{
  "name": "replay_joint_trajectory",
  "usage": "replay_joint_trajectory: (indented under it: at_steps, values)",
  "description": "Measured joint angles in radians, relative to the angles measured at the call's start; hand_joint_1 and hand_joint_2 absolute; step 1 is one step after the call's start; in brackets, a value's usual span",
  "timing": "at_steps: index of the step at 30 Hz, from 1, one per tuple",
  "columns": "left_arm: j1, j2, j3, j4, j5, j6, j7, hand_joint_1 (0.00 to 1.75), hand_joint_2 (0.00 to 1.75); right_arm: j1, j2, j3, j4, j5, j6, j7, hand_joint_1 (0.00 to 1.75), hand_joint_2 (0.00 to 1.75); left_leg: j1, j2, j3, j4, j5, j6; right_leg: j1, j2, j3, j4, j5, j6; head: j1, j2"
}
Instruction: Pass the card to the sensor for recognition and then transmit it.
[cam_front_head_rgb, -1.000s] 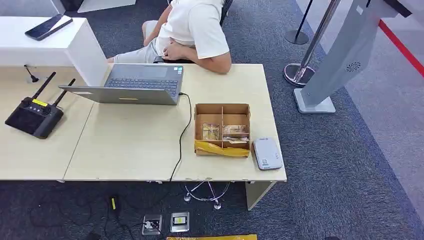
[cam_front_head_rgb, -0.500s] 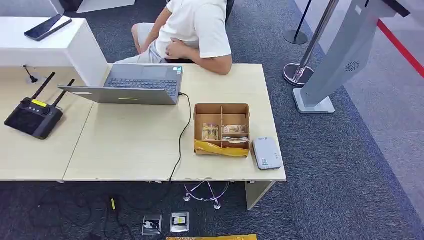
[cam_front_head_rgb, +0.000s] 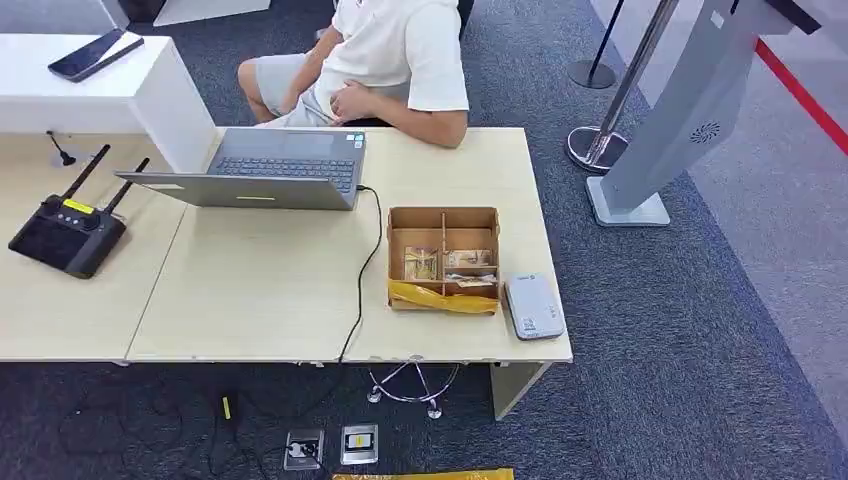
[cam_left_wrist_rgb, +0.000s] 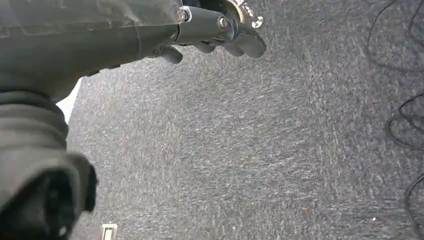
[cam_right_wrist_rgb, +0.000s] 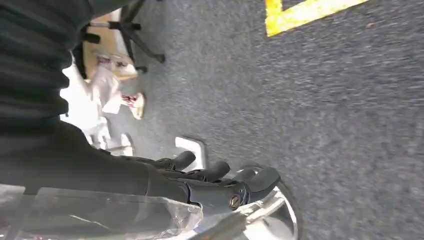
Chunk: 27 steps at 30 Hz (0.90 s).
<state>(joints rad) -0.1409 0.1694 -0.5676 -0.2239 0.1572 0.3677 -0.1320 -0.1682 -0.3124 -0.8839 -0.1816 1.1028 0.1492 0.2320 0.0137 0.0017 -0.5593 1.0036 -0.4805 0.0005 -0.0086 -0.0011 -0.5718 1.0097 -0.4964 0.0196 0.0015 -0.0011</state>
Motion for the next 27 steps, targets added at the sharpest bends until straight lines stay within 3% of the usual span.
replay_joint_trajectory:
  at_steps: [5,12,21,27]
  values:
    - [0.002,-0.002,0.0,0.004,-0.002,-0.005,0.032,0.0,0.0,0.004,0.006,-0.005,0.001,0.003,-0.006,0.034,0.0,1.75,0.0,0.0,0.0,0.0,0.0,0.0,0.0,0.0,0.0,0.0,0.0,0.0,0.0,0.0]
    - [0.003,-0.002,0.0,0.014,0.008,0.0,0.087,0.0,0.0,0.006,0.018,-0.006,0.001,0.038,-0.016,0.029,0.0,1.75,0.0,0.0,0.0,0.0,0.0,0.0,0.0,0.0,0.0,0.0,0.0,0.0,0.0,0.0]
    - [0.004,0.009,0.0,0.017,0.022,0.007,0.132,0.0,0.0,0.006,0.036,0.0,0.001,0.075,-0.027,0.003,0.0,1.75,0.0,0.0,0.0,0.0,0.0,0.0,0.0,0.0,0.0,0.0,0.0,0.0,0.0,0.0]
    - [0.005,0.012,0.002,0.019,0.059,0.054,0.2,0.0,0.0,0.007,0.055,0.021,0.002,0.137,-0.026,-0.043,0.0,1.75,0.0,0.0,0.0,0.0,0.0,0.0,0.0,0.0,0.0,0.0,0.0,0.0,0.0,0.0]
